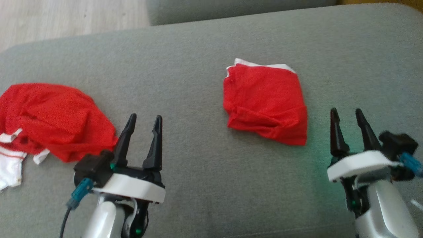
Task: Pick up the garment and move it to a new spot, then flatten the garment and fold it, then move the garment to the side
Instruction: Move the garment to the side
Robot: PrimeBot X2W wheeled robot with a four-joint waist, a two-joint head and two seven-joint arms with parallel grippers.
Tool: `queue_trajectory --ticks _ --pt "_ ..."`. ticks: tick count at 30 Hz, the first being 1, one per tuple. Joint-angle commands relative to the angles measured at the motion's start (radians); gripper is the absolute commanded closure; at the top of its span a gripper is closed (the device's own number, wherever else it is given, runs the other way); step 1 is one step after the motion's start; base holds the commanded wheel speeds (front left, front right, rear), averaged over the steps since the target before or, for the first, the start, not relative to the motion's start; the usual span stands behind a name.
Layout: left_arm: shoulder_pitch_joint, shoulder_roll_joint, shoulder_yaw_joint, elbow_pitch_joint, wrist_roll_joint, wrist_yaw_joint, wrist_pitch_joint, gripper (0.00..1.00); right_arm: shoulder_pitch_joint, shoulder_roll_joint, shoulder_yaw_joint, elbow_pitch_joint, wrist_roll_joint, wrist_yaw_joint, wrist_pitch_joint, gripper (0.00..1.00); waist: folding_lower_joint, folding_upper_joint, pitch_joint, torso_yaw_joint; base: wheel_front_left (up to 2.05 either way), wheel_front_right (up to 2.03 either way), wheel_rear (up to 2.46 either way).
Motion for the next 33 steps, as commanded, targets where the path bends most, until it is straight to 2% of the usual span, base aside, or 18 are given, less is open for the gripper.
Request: queue_trajectory --ticks 1,14,19,24,25,26,33 --pt "-0.057 0.003 0.019 -0.027 0.006 -0.006 -0.006 0.0 -0.06 0.005 0.028 -0.018 0.002 -0.001 0.011 0.0 0.0 0.0 0.025 0.026 0.0 0.0 0.0" --pt "-0.099 0.003 -0.022 -0.01 -0.016 -0.001 -0.006 0.0 -0.214 0.004 0.027 0.211 0.112 -0.001 0.21 0.0 0.0 0.0 0.101 0.125 0.0 0.0 0.0" --pt "-0.107 0.003 -0.029 -0.008 -0.02 0.002 -0.006 0.0 -0.255 0.01 0.041 0.283 0.166 -0.001 0.235 0.0 0.0 0.0 0.113 0.135 0.0 0.0 0.0" --pt "-0.111 0.003 -0.033 -0.004 -0.022 0.003 -0.006 0.0 -0.282 0.011 0.077 0.343 0.153 -0.001 0.221 0.0 0.0 0.0 0.116 0.126 0.0 0.0 0.0" --pt "-0.111 0.003 -0.033 -0.002 -0.022 0.003 -0.006 0.0 -0.287 0.007 0.087 0.352 0.142 -0.001 0.213 0.82 0.0 0.0 0.114 0.122 0.0 0.0 0.0" --pt "-0.112 0.003 -0.034 -0.001 -0.022 0.002 -0.006 0.0 -0.293 0.001 0.099 0.359 0.129 -0.001 0.205 1.0 0.0 0.0 0.112 0.117 0.0 0.0 0.0" --pt "-0.114 0.003 -0.036 0.005 -0.02 -0.002 -0.006 0.0 -0.328 -0.075 0.165 0.376 0.029 -0.001 0.153 1.0 0.0 0.0 0.099 0.082 0.0 0.0 0.0"
